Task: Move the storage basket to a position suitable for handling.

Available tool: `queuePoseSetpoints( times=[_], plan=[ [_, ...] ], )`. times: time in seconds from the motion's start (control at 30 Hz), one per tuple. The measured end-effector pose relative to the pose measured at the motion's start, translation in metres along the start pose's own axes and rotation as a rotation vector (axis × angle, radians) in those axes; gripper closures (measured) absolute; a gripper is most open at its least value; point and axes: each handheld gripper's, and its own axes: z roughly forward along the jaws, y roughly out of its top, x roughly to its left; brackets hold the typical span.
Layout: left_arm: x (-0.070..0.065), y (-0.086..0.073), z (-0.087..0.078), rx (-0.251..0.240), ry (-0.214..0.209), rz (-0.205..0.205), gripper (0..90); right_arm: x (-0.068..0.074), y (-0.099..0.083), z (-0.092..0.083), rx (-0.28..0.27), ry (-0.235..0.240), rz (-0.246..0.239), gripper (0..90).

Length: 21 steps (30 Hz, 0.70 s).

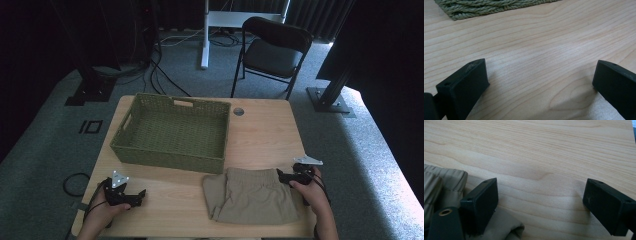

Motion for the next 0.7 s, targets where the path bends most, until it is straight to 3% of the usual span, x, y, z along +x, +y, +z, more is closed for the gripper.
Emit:
queuePoseSetpoints(
  times=[0.13, 0.2, 0.4, 0.53, 0.7],
  plan=[
    [0.0, 0.0, 0.0, -0.002, -0.025, 0.029, 1.0, 0.0, 0.0, 0.0, 0.001, 0.002, -0.002, 12.4],
    [0.001, 0.0, 0.0, -0.007, -0.057, 0.044, 1.0, 0.0, 0.001, 0.001, -0.001, -0.003, 0.002, 13.1],
    [0.01, 0.001, -0.002, 0.011, -0.059, 0.043, 1.0, 0.0, 0.002, 0.001, -0.005, -0.013, 0.015, 13.1],
    [0.016, 0.005, -0.004, 0.007, -0.066, 0.04, 1.0, 0.003, 0.009, -0.004, -0.02, 0.008, 0.032, 13.1],
    [0.02, 0.012, -0.007, -0.003, -0.069, 0.04, 1.0, 0.007, 0.02, -0.011, -0.048, 0.001, 0.032, 13.1]
  ],
)
